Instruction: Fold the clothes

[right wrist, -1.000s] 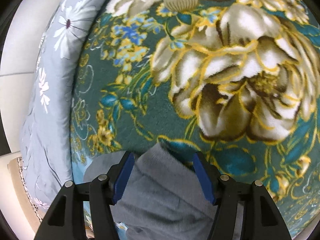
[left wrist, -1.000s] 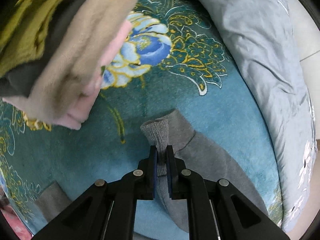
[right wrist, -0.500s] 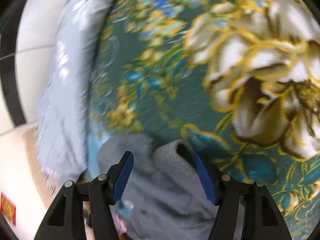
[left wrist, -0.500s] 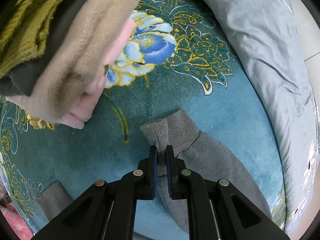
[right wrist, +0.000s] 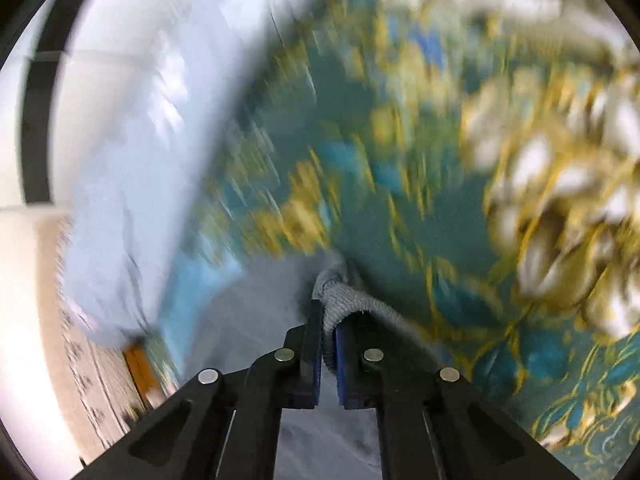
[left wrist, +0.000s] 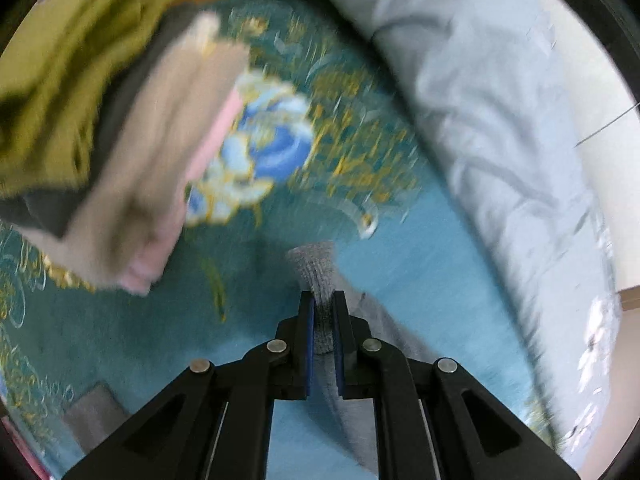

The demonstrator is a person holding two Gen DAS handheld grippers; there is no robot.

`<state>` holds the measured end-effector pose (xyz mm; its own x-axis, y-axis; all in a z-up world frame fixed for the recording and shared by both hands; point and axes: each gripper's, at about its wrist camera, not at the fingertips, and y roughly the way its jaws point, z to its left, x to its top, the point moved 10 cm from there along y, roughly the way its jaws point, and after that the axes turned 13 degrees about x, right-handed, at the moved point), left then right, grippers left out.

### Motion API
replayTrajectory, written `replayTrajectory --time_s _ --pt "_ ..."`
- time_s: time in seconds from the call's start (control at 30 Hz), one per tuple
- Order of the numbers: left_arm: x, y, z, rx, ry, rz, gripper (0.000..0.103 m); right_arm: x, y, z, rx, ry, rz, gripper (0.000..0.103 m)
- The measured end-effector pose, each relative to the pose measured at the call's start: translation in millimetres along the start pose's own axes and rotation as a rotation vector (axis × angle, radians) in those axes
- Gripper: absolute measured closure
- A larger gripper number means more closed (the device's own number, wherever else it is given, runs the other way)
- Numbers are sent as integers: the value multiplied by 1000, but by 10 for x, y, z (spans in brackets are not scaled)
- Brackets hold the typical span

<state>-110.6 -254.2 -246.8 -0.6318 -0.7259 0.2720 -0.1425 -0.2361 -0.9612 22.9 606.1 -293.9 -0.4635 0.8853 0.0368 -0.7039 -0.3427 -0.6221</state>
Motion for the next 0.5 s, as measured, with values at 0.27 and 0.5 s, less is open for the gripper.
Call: replayTrajectory --time_s 0.27,0.5 --pt "25 278 -9 75 -18 35 96 207 -11 -199 -105 59 -49 96" --pt "-148 392 140 81 -53 117 96 246 -161 -416 -215 113 -77 64"
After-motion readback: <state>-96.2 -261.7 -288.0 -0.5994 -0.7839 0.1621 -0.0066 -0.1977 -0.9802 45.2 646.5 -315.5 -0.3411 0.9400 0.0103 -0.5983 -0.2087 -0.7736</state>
